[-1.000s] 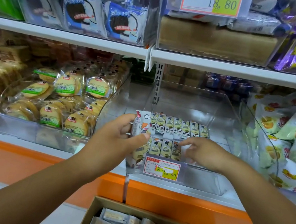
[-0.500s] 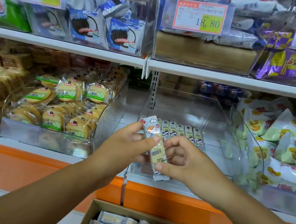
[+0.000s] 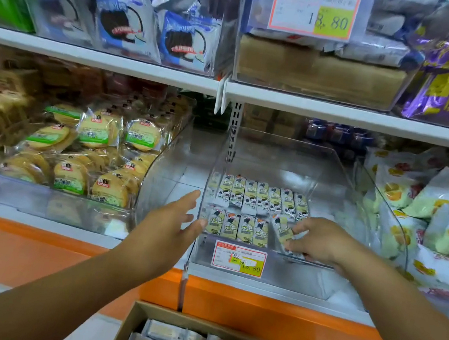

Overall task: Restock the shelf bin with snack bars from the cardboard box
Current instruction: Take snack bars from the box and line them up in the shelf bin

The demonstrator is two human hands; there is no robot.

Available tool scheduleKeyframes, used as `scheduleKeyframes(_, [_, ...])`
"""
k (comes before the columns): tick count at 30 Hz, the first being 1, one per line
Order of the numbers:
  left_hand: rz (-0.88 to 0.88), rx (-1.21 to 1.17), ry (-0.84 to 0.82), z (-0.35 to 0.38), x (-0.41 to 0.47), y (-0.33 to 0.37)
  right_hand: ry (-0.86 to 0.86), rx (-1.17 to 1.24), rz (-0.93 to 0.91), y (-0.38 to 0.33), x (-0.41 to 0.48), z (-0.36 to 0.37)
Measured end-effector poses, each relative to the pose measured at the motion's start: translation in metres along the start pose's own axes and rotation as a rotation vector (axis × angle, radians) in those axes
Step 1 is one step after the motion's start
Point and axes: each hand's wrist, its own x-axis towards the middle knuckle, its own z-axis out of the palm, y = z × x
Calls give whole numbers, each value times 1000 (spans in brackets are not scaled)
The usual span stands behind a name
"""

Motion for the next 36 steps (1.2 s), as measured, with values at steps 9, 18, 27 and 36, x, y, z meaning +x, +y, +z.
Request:
scheduleKeyframes(9, [52, -48, -62, 1, 3, -4, -168, -227, 34, -6, 19, 8])
scheduleKeyframes(18, [-62, 37, -158, -13, -22, -9, 428, 173, -496, -17, -61, 7])
scheduleKeyframes(27, [60, 673, -699, 62, -83, -90, -264, -253, -409, 111, -101, 119])
scheduleKeyframes(36, [-287, 289, -400, 164, -82, -166, -227, -116, -20, 188, -34, 236])
